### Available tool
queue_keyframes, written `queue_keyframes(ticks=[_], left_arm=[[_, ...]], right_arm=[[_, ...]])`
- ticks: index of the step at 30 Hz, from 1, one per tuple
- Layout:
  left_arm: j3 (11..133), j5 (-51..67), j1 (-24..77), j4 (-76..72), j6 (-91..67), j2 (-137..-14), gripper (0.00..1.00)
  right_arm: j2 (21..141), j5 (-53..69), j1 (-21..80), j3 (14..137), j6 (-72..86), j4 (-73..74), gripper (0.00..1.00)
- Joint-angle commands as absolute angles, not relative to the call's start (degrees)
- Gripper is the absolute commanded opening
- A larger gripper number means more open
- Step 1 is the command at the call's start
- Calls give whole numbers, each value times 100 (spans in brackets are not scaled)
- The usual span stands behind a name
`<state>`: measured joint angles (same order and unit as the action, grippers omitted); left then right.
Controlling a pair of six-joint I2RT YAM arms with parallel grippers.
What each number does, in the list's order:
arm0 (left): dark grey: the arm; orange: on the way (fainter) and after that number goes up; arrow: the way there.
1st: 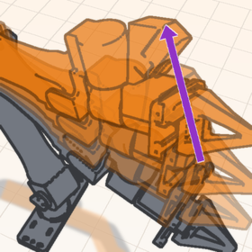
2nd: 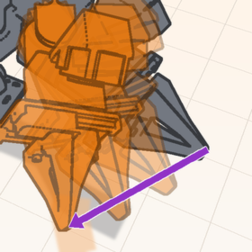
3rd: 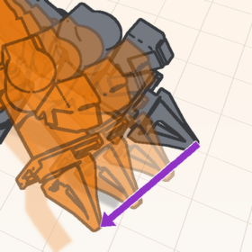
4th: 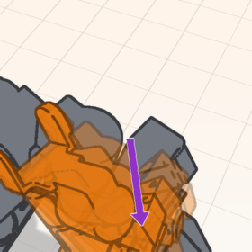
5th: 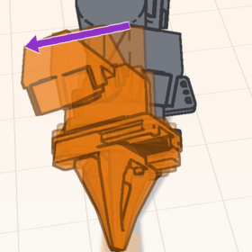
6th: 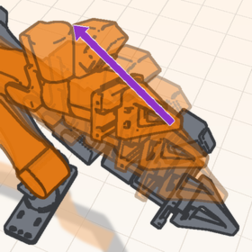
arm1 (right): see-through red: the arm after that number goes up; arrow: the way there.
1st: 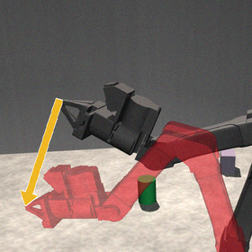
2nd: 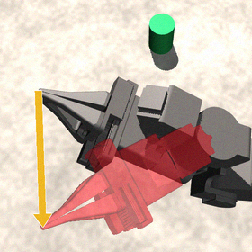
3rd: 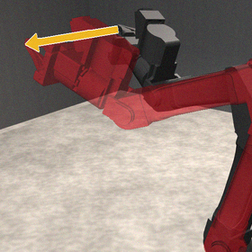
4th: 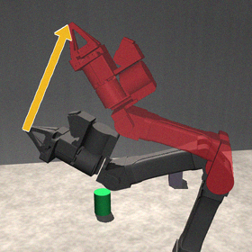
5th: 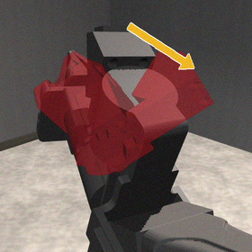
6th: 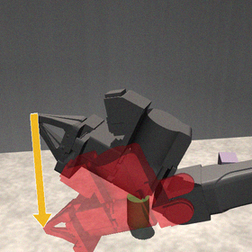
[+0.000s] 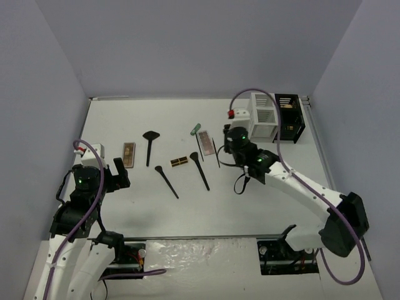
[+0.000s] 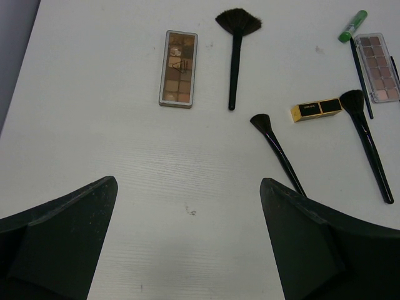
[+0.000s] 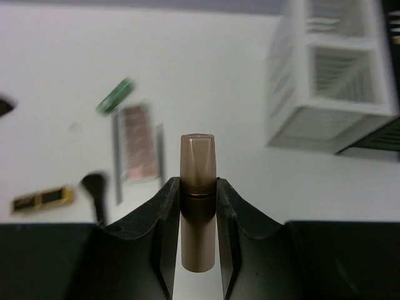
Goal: Organize the makeup
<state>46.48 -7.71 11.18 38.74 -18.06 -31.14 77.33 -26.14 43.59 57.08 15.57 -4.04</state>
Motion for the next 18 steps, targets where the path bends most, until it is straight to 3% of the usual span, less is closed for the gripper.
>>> queue_keyframes(ticks=[1, 5, 18], left_arm=[[4781, -738, 1072, 3617, -1802, -3190, 97], [4789, -706, 1072, 3614, -1793, -3190, 97], [4790, -721, 1072, 3612, -1793, -3094, 97]], right_arm=[[7304, -2687, 2550, 5744, 180, -1660, 0], [7574, -2172, 1056, 5800, 309, -2738, 0], [9757, -1875, -287, 7263, 492, -3628, 0]])
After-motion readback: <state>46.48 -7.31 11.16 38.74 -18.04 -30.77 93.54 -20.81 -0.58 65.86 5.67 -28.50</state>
